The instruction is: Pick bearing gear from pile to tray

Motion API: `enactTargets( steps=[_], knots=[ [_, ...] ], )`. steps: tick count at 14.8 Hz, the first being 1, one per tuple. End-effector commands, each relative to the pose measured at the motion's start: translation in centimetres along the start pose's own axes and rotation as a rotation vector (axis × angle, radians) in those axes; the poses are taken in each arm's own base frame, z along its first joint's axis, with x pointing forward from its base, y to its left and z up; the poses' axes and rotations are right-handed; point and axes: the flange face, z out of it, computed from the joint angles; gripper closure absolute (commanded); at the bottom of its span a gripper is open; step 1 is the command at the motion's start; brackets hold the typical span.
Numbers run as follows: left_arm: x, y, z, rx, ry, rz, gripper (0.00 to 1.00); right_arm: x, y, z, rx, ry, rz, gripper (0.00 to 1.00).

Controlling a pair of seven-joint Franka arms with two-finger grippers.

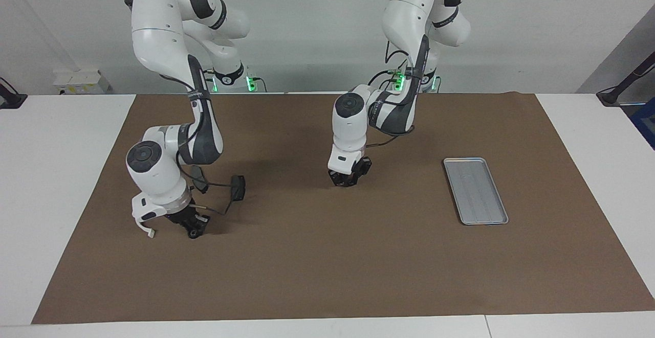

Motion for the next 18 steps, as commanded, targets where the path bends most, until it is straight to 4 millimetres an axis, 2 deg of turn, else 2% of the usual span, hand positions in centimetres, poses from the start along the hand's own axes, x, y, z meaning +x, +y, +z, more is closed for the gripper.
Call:
enactTargets(
  steps=[1, 3, 6, 8, 9, 10, 11, 14, 16, 18],
  knots=[
    [2.4, -1.3, -1.6, 0.016, 0.026, 0.012, 1.0, 0.2, -0.2, -2.6, -0.039, -0.03, -0.048, 1.0],
    [5.4, -3.9, -6.1, 0.015, 0.026, 0.05, 1.0, 0.2, -0.2, -5.0, -0.071, -0.054, -0.059, 1.0],
    [10.5, -12.7, -13.2, 0.005, -0.019, 0.125, 1.0, -0.4, -0.4, -8.9, -0.098, -0.084, -0.065, 1.0],
    [13.4, -18.7, -15.9, -0.037, -0.062, 0.187, 1.0, -1.4, -2.4, -11.9, -0.113, -0.103, -0.092, 1.0],
    [14.9, -22.3, -16.5, -0.039, -0.074, 0.226, 1.0, -1.9, -3.0, -13.7, -0.119, -0.12, -0.091, 1.0],
    [16.1, -25.1, -16.6, -0.036, -0.089, 0.263, 1.0, -2.9, -4.8, -15.6, -0.116, -0.132, -0.104, 1.0],
    [17.1, -27.6, -16.5, -0.038, -0.096, 0.298, 1.0, -3.9, -6.7, -17.1, -0.117, -0.136, -0.117, 1.0],
    [19.0, -34.0, -15.4, -0.046, -0.094, 0.376, 1.0, -7.6, -12.6, -19.8, -0.13, -0.116, -0.041, 1.0],
    [19.8, -36.4, -14.7, -0.051, -0.073, 0.401, 1.0, -10.6, -16.8, -20.4, -0.137, -0.104, 0.026, 1.0],
    [19.8, -37.2, -13.7, -0.056, -0.038, 0.396, 1.0, -13.3, -20.5, -20.9, -0.111, -0.101, 0.105, 1.0]
  ],
)
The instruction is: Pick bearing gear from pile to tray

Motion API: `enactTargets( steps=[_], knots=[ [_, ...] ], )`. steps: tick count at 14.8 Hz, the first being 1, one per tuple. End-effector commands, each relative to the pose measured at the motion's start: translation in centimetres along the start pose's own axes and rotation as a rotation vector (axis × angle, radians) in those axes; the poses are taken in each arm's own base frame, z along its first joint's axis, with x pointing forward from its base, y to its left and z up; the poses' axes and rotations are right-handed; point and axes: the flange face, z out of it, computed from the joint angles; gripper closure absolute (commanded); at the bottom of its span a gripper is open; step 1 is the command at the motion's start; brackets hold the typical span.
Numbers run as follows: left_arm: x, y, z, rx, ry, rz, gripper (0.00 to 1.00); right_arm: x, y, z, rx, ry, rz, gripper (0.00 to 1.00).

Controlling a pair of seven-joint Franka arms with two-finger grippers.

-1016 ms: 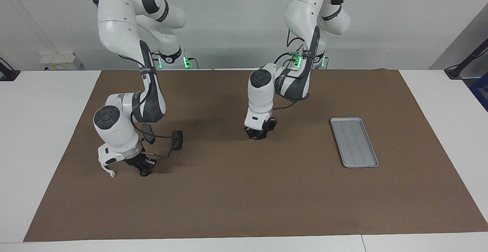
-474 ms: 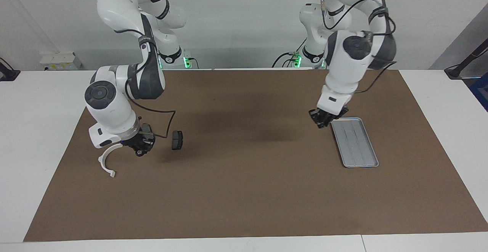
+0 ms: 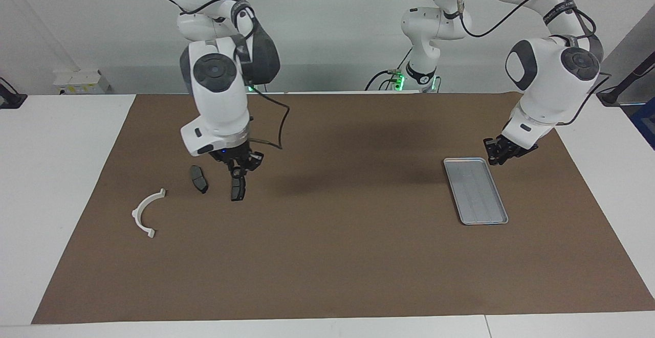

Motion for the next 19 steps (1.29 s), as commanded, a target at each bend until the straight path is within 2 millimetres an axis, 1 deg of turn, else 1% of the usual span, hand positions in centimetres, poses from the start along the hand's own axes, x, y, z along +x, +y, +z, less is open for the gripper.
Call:
enactTargets(
  steps=[1, 3, 5, 7, 9, 11, 13, 14, 15, 16, 17, 19],
  knots=[
    [-1.0, -0.5, 1.3, -0.009, 0.058, 0.011, 1.0, -3.3, -3.5, -0.9, 0.046, -0.027, 0.121, 1.0],
    [-1.3, -0.5, 2.2, -0.009, 0.075, 0.009, 1.0, -6.3, -7.1, -0.8, 0.075, -0.011, 0.19, 1.0],
    [-1.3, -0.5, 3.0, -0.008, 0.081, 0.01, 1.0, -9.5, -10.9, 0.9, 0.104, 0.008, 0.24, 1.0],
    [-1.7, -0.5, 5.2, -0.004, 0.104, 0.008, 1.0, -11.7, -13.4, 2.7, 0.137, 0.024, 0.262, 1.0],
    [-1.9, -0.5, 6.3, 0.0, 0.116, 0.011, 1.0, -12.6, -14.5, 4.5, 0.168, 0.035, 0.275, 1.0],
    [-2.1, -0.4, 7.6, 0.002, 0.125, 0.021, 1.0, -13.7, -16.5, 6.5, 0.18, 0.038, 0.289, 1.0],
    [-2.5, -0.4, 9.2, 0.006, 0.136, 0.024, 1.0, -15.3, -19.2, 9.4, 0.182, 0.053, 0.299, 1.0],
    [-2.7, -0.4, 10.2, 0.008, 0.142, 0.023, 1.0, -15.7, -20.5, 11.2, 0.182, 0.079, 0.302, 1.0],
    [-2.8, -0.2, 11.2, 0.011, 0.146, 0.027, 1.0, -15.5, -21.2, 12.6, 0.195, 0.105, 0.318, 1.0],
    [-3.0, -0.1, 11.7, 0.011, 0.148, 0.026, 1.0, -15.4, -21.8, 14.0, 0.199, 0.112, 0.327, 1.0],
    [-3.4, -0.1, 12.4, 0.011, 0.138, 0.029, 1.0, -15.3, -22.1, 15.0, 0.199, 0.112, 0.327, 1.0],
    [-4.1, 0.3, 13.6, 0.008, 0.125, 0.03, 1.0, -15.2, -22.4, 16.1, 0.209, 0.111, 0.324, 1.0]
  ],
)
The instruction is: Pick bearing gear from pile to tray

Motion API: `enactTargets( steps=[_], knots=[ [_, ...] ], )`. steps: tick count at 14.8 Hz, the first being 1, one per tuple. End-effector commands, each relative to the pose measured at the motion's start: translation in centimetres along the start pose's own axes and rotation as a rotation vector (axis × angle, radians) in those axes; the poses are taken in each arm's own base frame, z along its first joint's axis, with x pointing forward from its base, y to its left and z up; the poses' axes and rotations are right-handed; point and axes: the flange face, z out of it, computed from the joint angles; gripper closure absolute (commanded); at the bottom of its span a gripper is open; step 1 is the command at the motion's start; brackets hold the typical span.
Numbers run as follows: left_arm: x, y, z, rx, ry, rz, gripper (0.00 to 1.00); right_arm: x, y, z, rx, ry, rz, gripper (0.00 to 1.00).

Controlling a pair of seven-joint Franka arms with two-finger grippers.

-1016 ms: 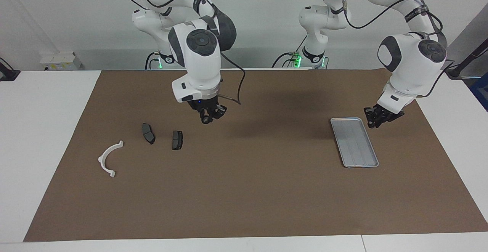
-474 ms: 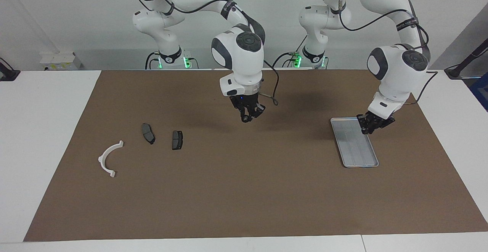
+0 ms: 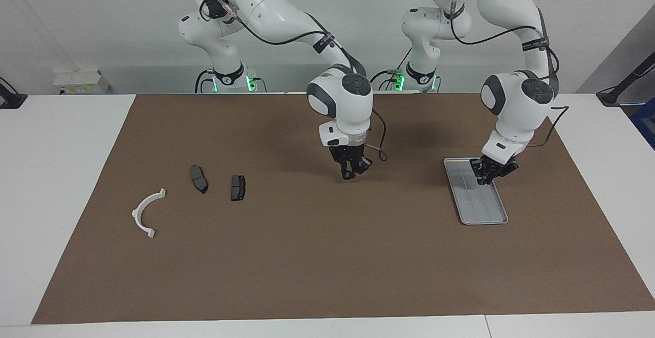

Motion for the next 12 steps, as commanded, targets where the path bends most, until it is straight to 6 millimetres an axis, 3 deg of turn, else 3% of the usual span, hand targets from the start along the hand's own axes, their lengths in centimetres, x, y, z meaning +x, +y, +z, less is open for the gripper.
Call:
enactTargets(
  steps=[1, 7, 8, 9, 10, 11, 12],
  knots=[
    [-1.4, 0.3, 1.3, -0.009, 0.011, 0.004, 1.0, 0.7, -0.3, 0.9, 0.025, 0.02, 0.014, 1.0],
    [-4.1, 2.2, 3.6, -0.019, -0.039, 0.02, 1.0, 1.1, 0.3, 2.2, 0.031, 0.017, 0.019, 1.0],
    [-4.5, 2.3, 3.9, -0.02, -0.049, 0.024, 1.0, 1.3, 0.5, 2.3, 0.027, 0.017, 0.022, 0.88],
    [-4.6, 2.4, 4.0, -0.022, -0.054, 0.023, 1.0, 1.7, 0.6, 2.2, 0.019, 0.019, 0.028, 0.4],
    [-4.9, 2.4, 4.1, -0.023, -0.057, 0.024, 1.0, 1.9, 0.6, 1.9, 0.015, 0.022, 0.031, 0.0],
    [-4.9, 2.5, 4.0, -0.023, -0.055, 0.027, 1.0, 2.2, 0.6, 1.5, -0.004, 0.022, 0.034, 0.0],
    [-4.9, 2.5, 4.0, -0.024, -0.058, 0.033, 0.69, 2.9, 0.4, 0.6, -0.013, 0.026, 0.043, 0.0]
  ],
)
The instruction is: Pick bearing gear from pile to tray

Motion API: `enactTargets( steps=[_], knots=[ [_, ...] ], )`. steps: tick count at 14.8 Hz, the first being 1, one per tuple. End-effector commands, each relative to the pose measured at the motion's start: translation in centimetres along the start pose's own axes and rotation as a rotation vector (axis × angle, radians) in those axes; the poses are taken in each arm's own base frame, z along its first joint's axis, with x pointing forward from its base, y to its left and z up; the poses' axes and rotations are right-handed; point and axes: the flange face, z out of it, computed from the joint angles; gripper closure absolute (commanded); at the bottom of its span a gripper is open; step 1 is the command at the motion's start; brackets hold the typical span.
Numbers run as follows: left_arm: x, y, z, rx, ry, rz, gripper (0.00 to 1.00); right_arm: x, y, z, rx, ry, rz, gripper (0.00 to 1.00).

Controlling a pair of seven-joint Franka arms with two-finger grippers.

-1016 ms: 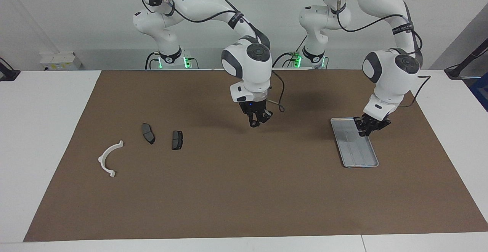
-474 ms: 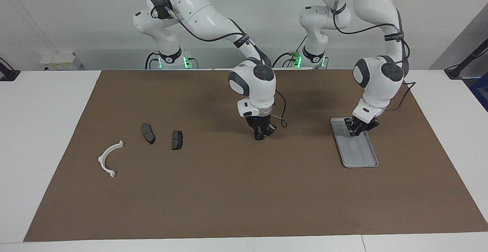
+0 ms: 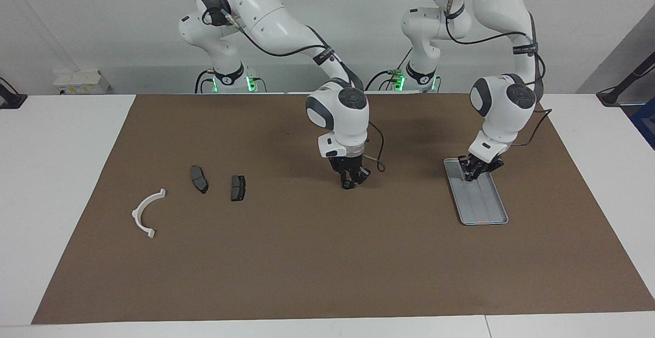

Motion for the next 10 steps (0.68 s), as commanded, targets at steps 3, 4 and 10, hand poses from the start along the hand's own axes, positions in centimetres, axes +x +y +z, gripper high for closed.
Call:
enactTargets(
  steps=[3, 4, 10],
  knots=[
    [-1.3, 1.4, 0.7, -0.015, -0.031, 0.033, 0.19, 6.1, 0.4, -5.1, -0.048, 0.019, 0.083, 0.0],
    [-0.6, 1.4, -0.3, -0.016, -0.037, 0.033, 0.17, 7.7, 0.8, -7.1, -0.047, 0.017, 0.094, 0.0],
    [5.1, 7.2, -8.0, -0.018, -0.028, -0.067, 0.04, 18.2, 7.7, -17.1, -0.032, -0.065, -0.164, 0.0]
  ],
)
